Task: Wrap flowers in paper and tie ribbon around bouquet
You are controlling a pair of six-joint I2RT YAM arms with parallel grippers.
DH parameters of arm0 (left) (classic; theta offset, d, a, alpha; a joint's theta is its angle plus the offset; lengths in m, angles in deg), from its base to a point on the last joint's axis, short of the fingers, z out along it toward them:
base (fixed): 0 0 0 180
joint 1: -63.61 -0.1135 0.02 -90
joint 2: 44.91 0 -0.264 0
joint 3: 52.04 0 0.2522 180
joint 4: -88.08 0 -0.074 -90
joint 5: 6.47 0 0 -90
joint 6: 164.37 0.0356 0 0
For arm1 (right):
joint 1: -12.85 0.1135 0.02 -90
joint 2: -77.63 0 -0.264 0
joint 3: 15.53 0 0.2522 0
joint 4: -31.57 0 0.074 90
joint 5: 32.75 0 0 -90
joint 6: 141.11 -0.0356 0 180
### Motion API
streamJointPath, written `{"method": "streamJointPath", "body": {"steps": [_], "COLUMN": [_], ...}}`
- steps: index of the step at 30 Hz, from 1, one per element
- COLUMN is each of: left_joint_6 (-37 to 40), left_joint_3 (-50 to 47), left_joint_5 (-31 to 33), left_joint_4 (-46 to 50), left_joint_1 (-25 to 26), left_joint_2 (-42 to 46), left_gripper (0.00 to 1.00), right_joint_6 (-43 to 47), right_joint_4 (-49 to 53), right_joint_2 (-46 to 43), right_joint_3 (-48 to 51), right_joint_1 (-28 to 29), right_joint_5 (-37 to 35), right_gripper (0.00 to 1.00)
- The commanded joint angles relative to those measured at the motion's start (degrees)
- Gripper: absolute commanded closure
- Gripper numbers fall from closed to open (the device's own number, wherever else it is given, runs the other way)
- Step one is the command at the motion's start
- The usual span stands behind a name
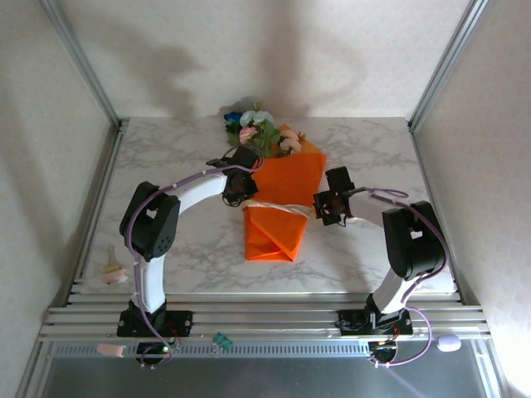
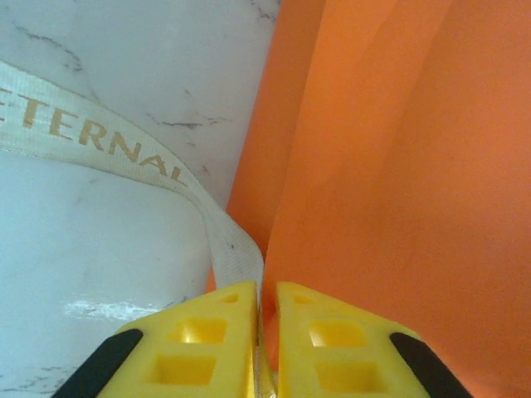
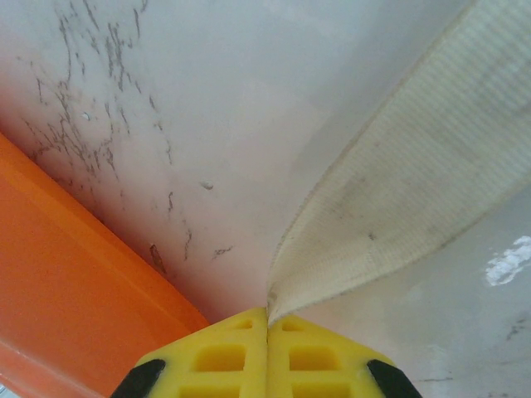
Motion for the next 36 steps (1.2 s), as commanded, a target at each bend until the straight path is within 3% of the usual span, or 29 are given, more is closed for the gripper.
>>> {"method": "streamJointPath", "body": {"steps": [1, 2, 14, 23, 36], "left_joint_6": [-0.42, -0.56, -0.85, -3.66, -5.25], "left_joint_3": [0.51, 0.03, -1.5, -11.92, -19.08], "left_joint_5": [1.19, 1.02, 5.44, 1.26, -2.96], "left_joint_4": [2.55, 2.2, 3.58, -3.05, -8.41], "left_joint_1": [0.28, 0.28, -0.61, -7.89, -17.16], "left_joint_2": [1.34, 1.6, 8.99, 17.66, 19.52], "left_gripper": [0.96, 1.0, 1.0, 1.0, 1.0], "right_joint_6": [0.4, 0.4, 3.46, 8.6, 16.17], "right_joint_4": [1.99, 2.14, 4.69, 8.79, 10.24], "right_joint_2": [-0.95, -1.03, -2.57, -5.22, -6.16], "right_joint_3": [-0.63, -0.62, -2.21, -2.76, -3.06], "right_joint_1": [-0.28, -0.28, -0.54, -4.13, -12.84], "right_joint_5": [-1.83, -1.83, -3.33, -5.34, -3.64], "right_gripper": [1.0, 1.0, 1.0, 1.0, 1.0]}}
